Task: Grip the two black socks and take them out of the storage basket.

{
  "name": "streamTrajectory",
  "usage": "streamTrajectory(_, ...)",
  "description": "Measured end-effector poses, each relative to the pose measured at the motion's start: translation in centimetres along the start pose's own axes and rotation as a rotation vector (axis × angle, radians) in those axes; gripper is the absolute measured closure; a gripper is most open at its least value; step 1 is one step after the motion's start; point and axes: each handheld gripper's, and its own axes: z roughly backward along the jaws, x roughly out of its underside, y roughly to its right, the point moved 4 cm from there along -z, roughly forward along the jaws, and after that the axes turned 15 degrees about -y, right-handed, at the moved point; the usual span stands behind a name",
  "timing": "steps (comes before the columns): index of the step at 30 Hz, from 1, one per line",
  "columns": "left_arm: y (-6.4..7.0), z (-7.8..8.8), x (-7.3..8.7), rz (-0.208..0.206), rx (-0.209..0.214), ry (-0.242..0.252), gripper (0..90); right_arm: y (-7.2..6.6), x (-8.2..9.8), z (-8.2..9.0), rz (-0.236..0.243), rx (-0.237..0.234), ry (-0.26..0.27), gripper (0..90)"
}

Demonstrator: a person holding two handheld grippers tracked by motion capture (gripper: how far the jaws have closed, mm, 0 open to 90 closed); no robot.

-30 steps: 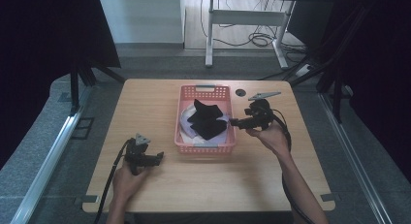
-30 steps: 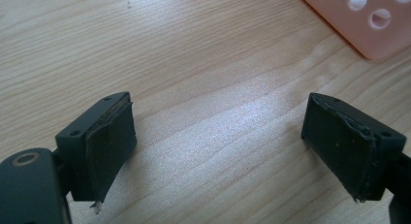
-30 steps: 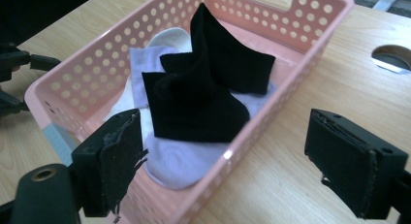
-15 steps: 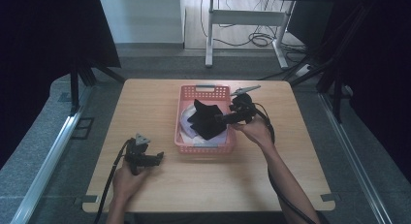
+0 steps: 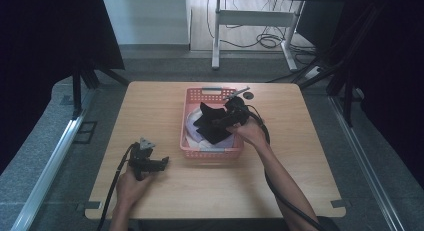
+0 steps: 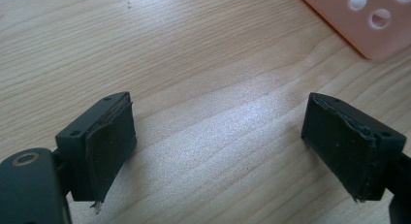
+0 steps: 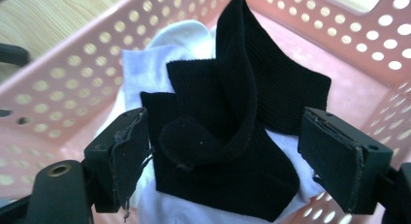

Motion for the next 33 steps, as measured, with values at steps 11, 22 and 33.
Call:
streamTrajectory(11, 0.0, 0.0, 0.0, -0.001, -0.001, -0.001, 11.9, -0.5, -0.6, -1.6, 0.040, 0.018, -0.095, 54.9)
streamTrajectory(22, 0.0, 0.0, 0.0, -0.001, -0.001, -0.001, 11.9, -1.2, -0.7, -0.7, 0.060, 0.020, -0.084, 83.8)
streamTrajectory(33, 0.0, 0.0, 0.0, 0.000, 0.000, 0.000, 11.8, -1.9, -1.9, 3.5, 0.076, -0.019, 0.058, 83.9)
